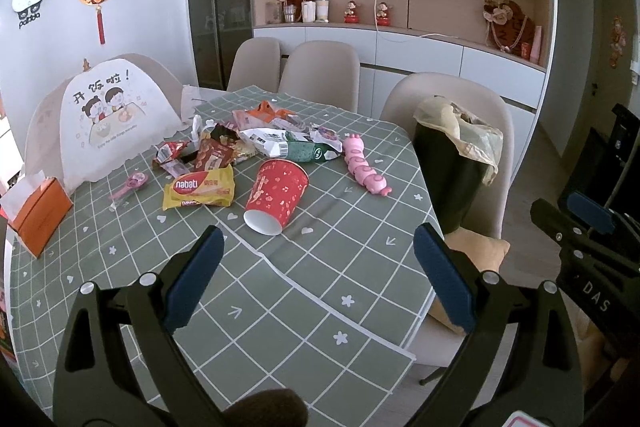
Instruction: Collect trash
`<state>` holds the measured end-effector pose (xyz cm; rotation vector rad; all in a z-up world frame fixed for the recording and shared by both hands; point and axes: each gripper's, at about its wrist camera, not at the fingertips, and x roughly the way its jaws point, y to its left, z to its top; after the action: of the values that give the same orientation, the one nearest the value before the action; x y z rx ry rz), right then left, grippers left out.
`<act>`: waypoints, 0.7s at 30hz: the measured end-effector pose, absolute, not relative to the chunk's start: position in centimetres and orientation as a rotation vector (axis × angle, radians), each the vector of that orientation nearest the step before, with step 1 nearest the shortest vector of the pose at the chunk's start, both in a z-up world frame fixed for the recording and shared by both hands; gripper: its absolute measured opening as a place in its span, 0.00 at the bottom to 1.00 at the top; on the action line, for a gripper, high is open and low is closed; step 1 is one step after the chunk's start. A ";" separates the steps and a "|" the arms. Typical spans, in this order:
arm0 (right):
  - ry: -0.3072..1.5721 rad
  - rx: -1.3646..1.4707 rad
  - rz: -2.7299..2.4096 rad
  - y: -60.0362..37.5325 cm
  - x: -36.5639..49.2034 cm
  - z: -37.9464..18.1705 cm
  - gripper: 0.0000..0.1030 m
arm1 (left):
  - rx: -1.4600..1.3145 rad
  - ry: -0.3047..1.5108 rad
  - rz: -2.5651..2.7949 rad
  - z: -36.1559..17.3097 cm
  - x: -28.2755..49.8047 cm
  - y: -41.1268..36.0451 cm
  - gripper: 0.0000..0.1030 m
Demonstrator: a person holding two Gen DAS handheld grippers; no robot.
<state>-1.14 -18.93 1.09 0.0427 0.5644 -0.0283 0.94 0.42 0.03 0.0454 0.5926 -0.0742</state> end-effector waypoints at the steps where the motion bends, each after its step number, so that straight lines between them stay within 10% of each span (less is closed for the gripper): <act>1: 0.565 0.043 -0.030 -18.9 -1.2 1.1 0.55 | 0.045 0.593 -0.074 0.0 0.9 0.4 0.89; 21: 0.565 0.045 -0.030 -19.1 -1.2 1.0 0.55 | 0.046 0.592 -0.075 0.0 0.9 0.4 0.89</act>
<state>-1.21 -19.07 1.04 0.0454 0.5652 -0.0303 0.88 0.38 0.00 0.0456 0.5922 -0.0746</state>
